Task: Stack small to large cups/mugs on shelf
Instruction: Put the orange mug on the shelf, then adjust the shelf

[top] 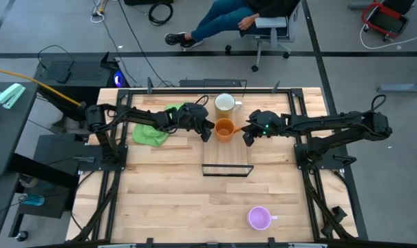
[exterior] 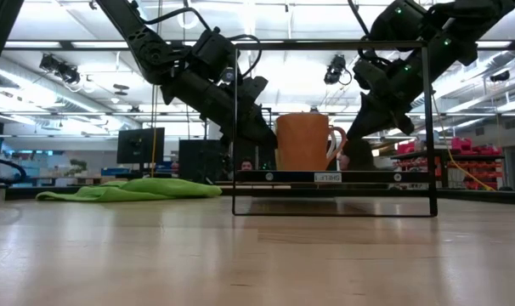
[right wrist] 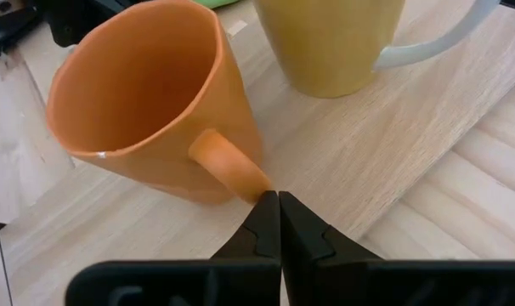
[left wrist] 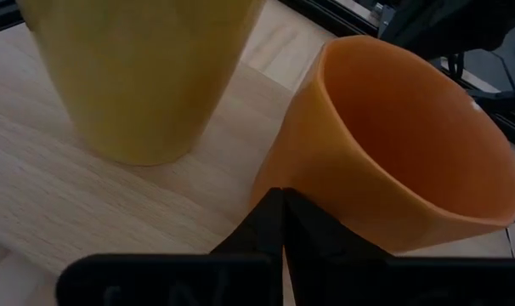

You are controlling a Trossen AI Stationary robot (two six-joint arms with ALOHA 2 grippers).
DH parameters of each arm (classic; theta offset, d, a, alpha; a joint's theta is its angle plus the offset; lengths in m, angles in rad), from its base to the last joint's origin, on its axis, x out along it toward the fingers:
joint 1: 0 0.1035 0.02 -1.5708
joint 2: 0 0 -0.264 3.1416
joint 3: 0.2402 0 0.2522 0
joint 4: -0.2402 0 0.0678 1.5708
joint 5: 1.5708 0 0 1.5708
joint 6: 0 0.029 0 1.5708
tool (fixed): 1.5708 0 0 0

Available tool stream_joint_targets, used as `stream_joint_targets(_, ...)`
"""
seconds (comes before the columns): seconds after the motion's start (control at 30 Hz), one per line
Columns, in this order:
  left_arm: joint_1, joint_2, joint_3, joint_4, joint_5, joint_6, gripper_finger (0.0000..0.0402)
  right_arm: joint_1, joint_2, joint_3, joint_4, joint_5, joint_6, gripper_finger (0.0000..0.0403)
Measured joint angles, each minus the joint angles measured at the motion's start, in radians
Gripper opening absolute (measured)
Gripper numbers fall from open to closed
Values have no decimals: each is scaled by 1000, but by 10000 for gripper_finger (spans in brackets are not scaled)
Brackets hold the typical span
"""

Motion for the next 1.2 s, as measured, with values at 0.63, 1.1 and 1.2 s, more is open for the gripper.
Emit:
stream_joint_targets(0.63, 65, -1, 1, -55, 0, 54, 16, -1, -9, 0, -38, 7, 18, 4)
stream_joint_targets(1.1, 134, -90, 1, -285, -11, 137, 21, -1, -185, 0, -197, 11, 20, 7)
stream_joint_targets(1.2, 141, -106, 1, -353, -73, 158, 16, -1, -223, 0, -251, 11, 41, 7)
